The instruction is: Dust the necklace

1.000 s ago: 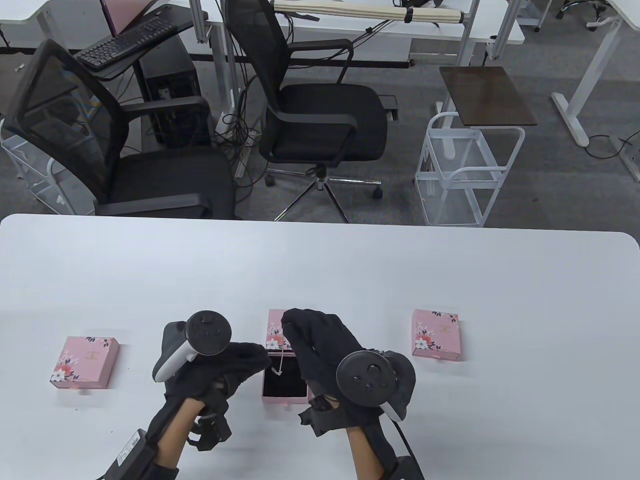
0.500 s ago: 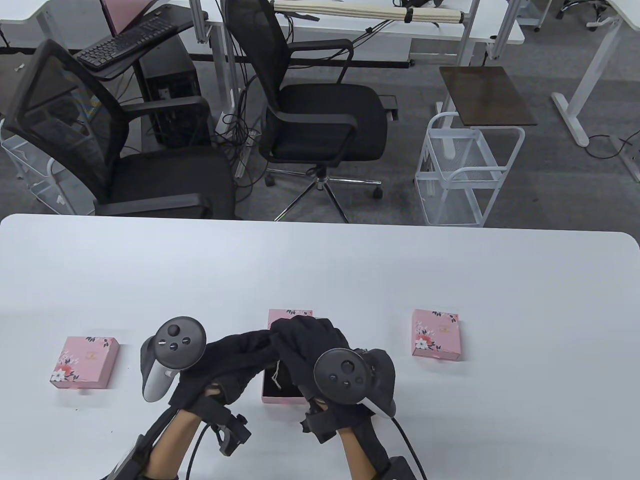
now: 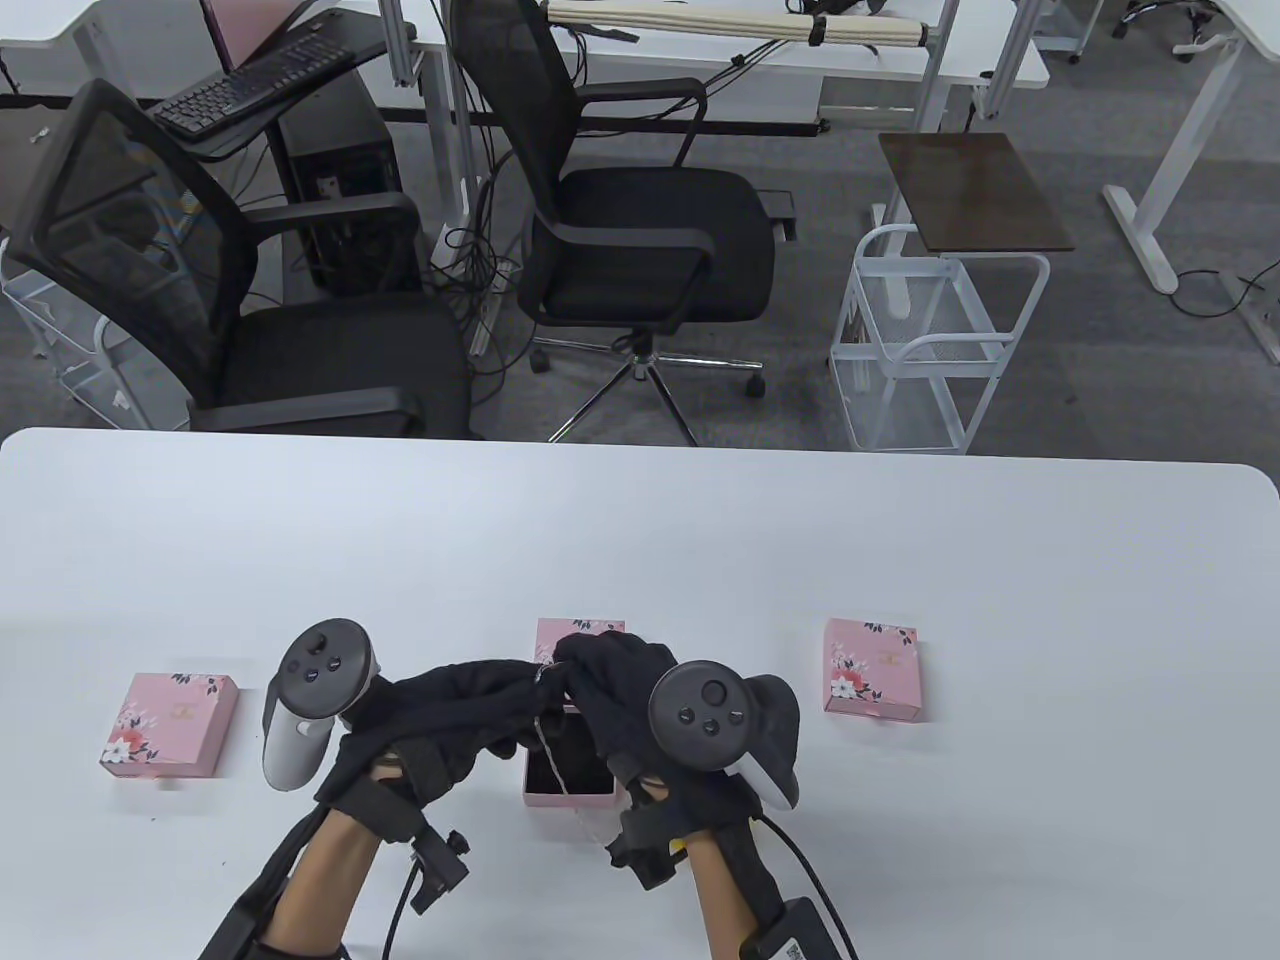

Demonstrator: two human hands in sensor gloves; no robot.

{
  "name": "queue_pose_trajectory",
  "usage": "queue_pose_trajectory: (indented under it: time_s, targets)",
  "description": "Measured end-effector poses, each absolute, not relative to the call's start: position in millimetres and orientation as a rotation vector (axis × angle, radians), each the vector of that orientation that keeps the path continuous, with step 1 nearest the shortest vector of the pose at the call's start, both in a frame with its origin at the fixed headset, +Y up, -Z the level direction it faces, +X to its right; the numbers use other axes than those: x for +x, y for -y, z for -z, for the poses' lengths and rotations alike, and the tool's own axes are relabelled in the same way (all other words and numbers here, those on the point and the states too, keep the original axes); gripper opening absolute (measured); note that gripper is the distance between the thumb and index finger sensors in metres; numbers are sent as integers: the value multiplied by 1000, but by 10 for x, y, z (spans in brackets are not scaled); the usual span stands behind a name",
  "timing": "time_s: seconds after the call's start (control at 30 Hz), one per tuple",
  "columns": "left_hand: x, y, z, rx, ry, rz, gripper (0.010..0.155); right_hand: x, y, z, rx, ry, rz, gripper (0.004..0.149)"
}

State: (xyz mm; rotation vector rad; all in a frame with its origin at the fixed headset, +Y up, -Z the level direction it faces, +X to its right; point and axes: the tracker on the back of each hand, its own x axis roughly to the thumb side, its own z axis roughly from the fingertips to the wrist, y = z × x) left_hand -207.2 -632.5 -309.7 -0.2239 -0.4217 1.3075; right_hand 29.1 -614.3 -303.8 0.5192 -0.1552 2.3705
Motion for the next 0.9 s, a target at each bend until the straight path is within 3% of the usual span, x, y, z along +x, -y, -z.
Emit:
queue_pose_trajectory:
  time_s: [0.2, 0.37, 0.6, 0.67, 0.9]
  targets:
    - [-2141, 6310, 3059, -78, 318, -1364, 38, 298, 6006, 2918, 500, 333, -2336, 42]
    - [-2183, 6283, 3023, 36, 268, -1363, 38, 213, 5957, 2835, 549, 328, -2301, 41]
    - [-2111, 6266, 2980, 71, 281, -1332, 38, 10, 6085, 2832, 568, 265, -2313, 56]
    - [-2100, 6276, 2981, 83, 275, -1315, 38, -13, 6102, 2830, 560, 347, -2281, 41]
    - [-2163, 6299, 3009, 93, 238, -1365, 38, -69, 6120, 2814, 582, 345, -2345, 34]
